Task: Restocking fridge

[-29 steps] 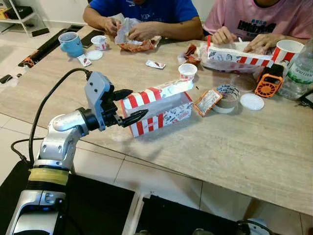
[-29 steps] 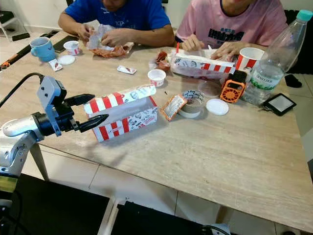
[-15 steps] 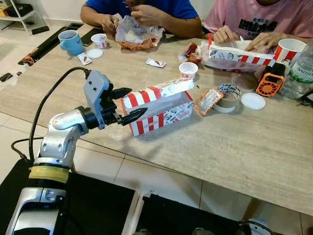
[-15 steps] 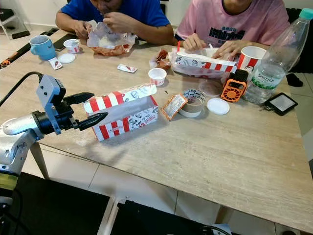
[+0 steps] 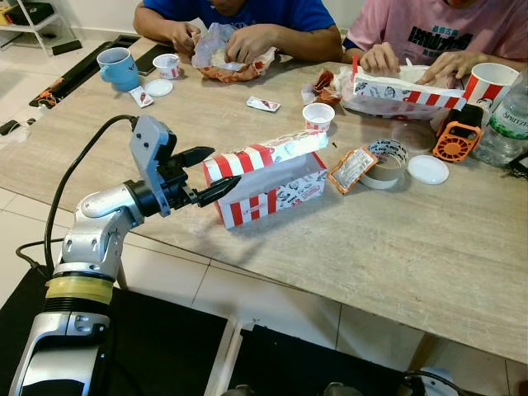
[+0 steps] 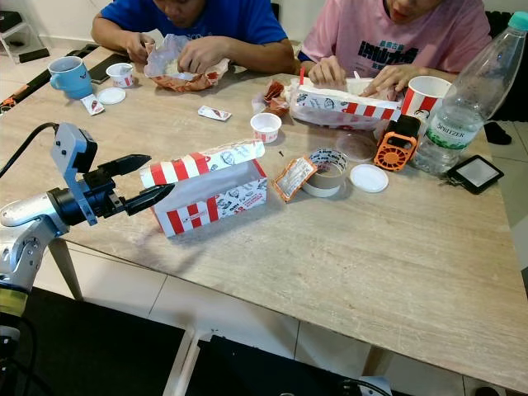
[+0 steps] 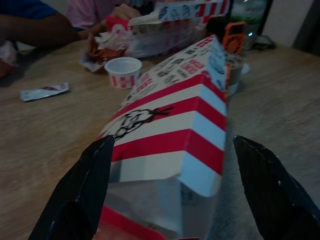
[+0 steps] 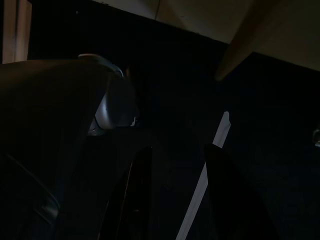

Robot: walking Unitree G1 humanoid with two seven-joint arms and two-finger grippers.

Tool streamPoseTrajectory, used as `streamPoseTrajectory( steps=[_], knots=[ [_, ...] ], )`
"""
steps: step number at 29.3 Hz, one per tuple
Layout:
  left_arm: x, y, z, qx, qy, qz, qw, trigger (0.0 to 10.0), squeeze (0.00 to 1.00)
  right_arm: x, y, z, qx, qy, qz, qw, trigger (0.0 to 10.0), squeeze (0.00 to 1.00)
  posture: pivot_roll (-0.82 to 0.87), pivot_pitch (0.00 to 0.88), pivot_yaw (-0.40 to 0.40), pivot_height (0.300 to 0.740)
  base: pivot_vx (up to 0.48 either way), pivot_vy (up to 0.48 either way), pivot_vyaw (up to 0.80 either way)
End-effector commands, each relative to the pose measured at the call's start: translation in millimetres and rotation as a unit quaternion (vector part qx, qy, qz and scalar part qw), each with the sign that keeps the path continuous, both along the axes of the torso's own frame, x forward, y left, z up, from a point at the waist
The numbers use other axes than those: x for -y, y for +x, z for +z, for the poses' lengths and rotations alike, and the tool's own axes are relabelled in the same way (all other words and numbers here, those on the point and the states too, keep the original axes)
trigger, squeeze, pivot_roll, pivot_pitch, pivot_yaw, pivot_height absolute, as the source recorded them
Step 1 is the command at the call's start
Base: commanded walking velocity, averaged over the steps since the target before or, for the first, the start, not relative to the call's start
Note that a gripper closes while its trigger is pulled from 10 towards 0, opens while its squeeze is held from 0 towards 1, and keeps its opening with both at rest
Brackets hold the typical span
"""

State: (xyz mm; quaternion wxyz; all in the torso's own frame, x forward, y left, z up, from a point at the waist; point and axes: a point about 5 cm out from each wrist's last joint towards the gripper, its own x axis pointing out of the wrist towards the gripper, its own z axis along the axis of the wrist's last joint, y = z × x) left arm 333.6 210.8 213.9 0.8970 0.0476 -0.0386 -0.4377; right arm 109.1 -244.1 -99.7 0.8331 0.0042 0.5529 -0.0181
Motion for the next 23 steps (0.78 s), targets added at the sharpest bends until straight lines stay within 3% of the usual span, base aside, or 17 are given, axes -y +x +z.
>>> streamPoseTrajectory(
  steps=[1, 11, 23],
  knots=[
    [1.3, -0.7, -3, -0.01, -0.014, -0.011, 1.0, 10.0, 0.0, 1.9, -3.5, 0, -0.002, -0.002, -0.001, 1.0, 10.0, 0.0, -0.06, 0.176, 0.04, 0.74, 0.0, 0.0, 0.0],
    [5.1, -3.0, -10, -0.022, -0.001, -0.029, 0.999, 10.0, 0.0, 4.0, -1.9, 1, 0.0, -0.004, -0.001, 1.0, 10.0, 0.0, -0.06, 0.192, 0.029, 0.74, 0.0, 0.0, 0.0],
    [-1.5, 2.0, -18, -0.032, 0.019, 0.002, 0.999, 10.0, 0.0, 2.8, -2.0, 0, 0.002, -0.001, -0.004, 1.0, 10.0, 0.0, -0.07, 0.212, 0.038, 0.74, 0.0, 0.0, 0.0]
  ],
)
